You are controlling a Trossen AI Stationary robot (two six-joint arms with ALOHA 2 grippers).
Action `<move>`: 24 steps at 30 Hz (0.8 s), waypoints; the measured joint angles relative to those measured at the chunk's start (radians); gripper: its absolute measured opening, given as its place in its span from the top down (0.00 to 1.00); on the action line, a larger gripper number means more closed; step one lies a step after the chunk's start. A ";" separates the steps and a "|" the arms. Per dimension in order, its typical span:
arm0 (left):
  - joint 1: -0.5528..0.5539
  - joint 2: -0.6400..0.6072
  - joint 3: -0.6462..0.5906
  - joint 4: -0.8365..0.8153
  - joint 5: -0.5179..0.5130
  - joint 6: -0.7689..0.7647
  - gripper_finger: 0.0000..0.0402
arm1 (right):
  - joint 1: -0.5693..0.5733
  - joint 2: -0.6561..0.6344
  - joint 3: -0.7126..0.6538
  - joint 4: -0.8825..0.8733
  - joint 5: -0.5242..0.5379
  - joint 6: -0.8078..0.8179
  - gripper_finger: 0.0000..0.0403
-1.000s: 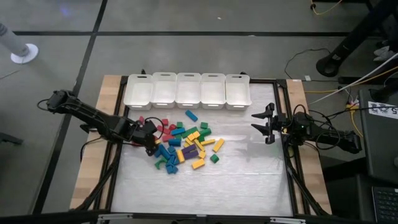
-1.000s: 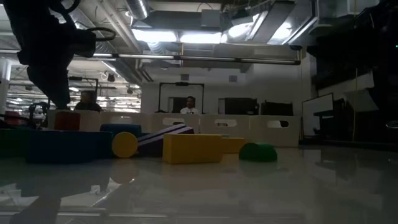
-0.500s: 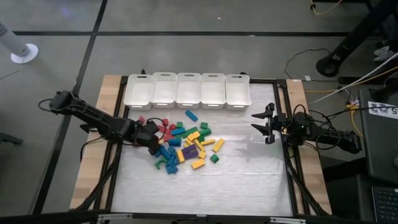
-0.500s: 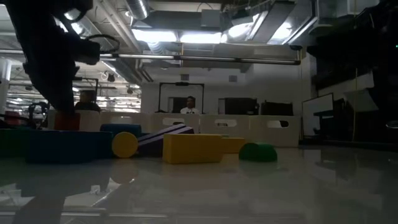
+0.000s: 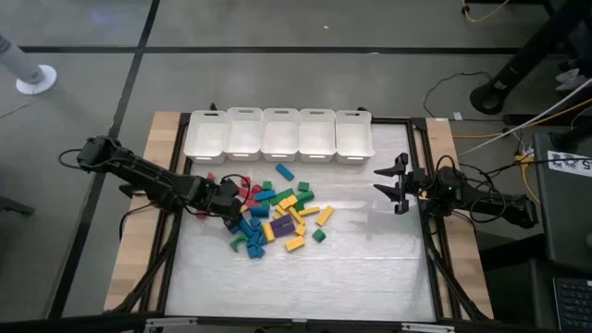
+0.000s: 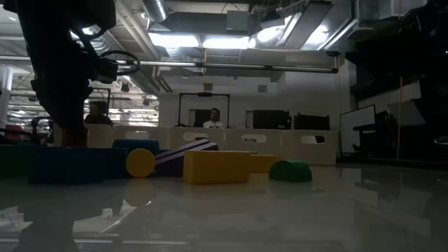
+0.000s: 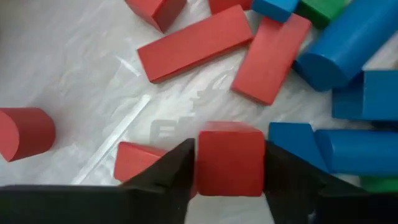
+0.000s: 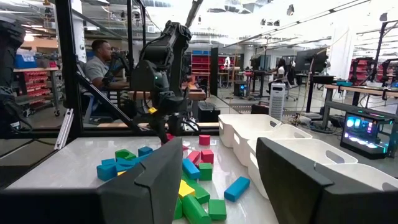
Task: Sort blocks
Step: Put the red block into the middle left white bin
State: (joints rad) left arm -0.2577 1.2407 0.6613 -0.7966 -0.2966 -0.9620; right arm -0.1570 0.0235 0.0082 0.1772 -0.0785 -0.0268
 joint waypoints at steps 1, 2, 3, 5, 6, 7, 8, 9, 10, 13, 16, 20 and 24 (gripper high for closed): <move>0.000 -0.001 0.000 0.003 0.003 0.002 0.68 | 0.000 0.000 0.000 0.000 0.000 0.000 0.49; 0.000 -0.001 0.000 0.004 0.005 0.001 0.71 | 0.000 0.000 0.000 0.000 0.000 0.000 0.49; 0.000 -0.005 0.000 0.004 0.006 -0.002 0.71 | 0.000 0.000 0.000 0.000 0.000 0.000 0.49; 0.000 -0.010 0.000 0.005 0.010 -0.003 0.71 | 0.000 0.000 0.000 0.001 0.000 0.000 0.49; 0.000 -0.015 0.002 0.003 0.010 -0.002 0.71 | 0.000 0.000 0.000 0.004 0.000 0.000 0.49; 0.000 -0.021 0.005 0.000 0.010 0.002 0.71 | 0.000 0.000 0.000 0.007 0.000 0.000 0.49; 0.000 -0.027 0.013 -0.001 0.010 0.005 0.71 | 0.000 0.000 0.000 0.008 0.000 0.000 0.49; 0.001 -0.036 0.023 0.000 0.010 0.005 0.71 | 0.000 0.000 0.000 0.009 0.000 0.000 0.49; 0.005 -0.046 0.032 0.001 0.010 0.007 0.71 | 0.000 0.000 0.000 0.009 0.000 0.000 0.49; 0.025 -0.085 0.064 -0.001 0.008 0.036 0.71 | 0.000 0.000 0.000 0.011 0.000 0.000 0.49; 0.060 -0.137 0.099 -0.009 -0.008 0.089 0.71 | 0.000 0.000 0.000 0.041 0.000 0.000 0.49; 0.129 -0.216 0.135 -0.016 -0.085 0.164 0.71 | 0.000 0.000 0.000 0.089 0.000 0.000 0.49; 0.220 -0.304 0.159 -0.034 -0.204 0.241 0.71 | 0.000 0.000 0.000 0.098 0.000 0.000 0.49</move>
State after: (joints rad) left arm -0.0378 0.9370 0.8204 -0.8310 -0.5006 -0.7206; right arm -0.1570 0.0237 0.0086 0.2749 -0.0788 -0.0269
